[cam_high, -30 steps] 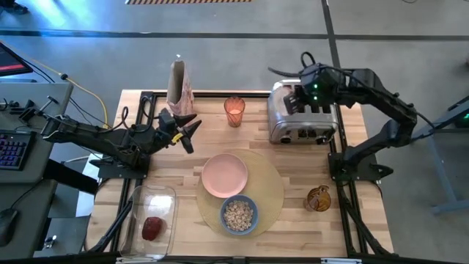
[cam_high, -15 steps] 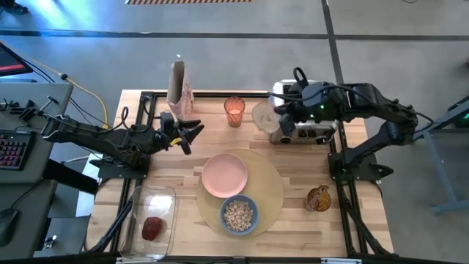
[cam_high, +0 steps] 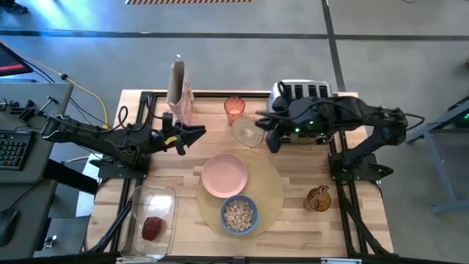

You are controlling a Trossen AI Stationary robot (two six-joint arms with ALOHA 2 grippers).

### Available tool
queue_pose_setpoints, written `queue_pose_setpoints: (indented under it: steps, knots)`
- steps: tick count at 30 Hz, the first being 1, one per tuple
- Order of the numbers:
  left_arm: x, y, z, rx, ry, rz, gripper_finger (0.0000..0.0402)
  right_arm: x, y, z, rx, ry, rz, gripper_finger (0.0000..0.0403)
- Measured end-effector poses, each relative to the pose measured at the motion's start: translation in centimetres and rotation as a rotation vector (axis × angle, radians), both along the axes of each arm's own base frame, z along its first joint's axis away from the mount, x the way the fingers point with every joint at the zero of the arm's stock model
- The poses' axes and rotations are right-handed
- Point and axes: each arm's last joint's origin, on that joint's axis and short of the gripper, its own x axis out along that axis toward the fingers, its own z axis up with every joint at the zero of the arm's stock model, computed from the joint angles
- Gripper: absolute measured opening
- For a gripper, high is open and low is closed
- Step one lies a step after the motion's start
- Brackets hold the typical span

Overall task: Arrange a breakfast setting
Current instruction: Put the toasted bagel onto the peach plate

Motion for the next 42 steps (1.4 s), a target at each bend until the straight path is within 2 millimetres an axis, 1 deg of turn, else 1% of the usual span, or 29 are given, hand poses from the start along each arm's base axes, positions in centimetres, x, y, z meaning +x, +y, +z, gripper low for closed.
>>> queue_pose_setpoints:
  steps: [6,9,16,19,25,29,33,42]
  knots:
    - [-0.1,-0.6,0.2,0.002,-0.022,-0.039,0.0138,2.3,0.5,-0.8,0.008,-0.027,0.011,0.0]
    - [-0.1,-1.0,0.7,0.04,-0.061,-0.088,0.0138,3.2,0.6,-0.9,0.02,-0.056,0.024,0.0]
    - [-0.7,-1.7,2.6,0.139,-0.237,-0.153,0.0138,4.0,0.8,-0.7,0.01,-0.11,0.05,0.0]
    - [-0.8,-1.9,2.9,0.132,-0.276,-0.194,0.0138,4.0,0.8,-0.5,-0.004,-0.12,0.06,0.0]
    - [-0.7,-2.2,2.8,0.109,-0.28,-0.256,0.0138,4.1,0.9,-0.3,-0.007,-0.141,0.091,0.0]
    - [0.1,-2.3,2.3,0.113,-0.25,-0.277,0.0138,4.2,0.9,0.0,0.0,-0.171,0.108,0.0]
    - [1.1,-2.2,1.5,0.08,-0.22,-0.299,0.0138,4.2,1.0,0.0,0.005,-0.171,0.118,0.0]
    - [2.7,-1.6,0.6,0.082,-0.203,-0.268,0.0138,4.2,1.0,0.0,0.012,-0.172,0.124,0.0]
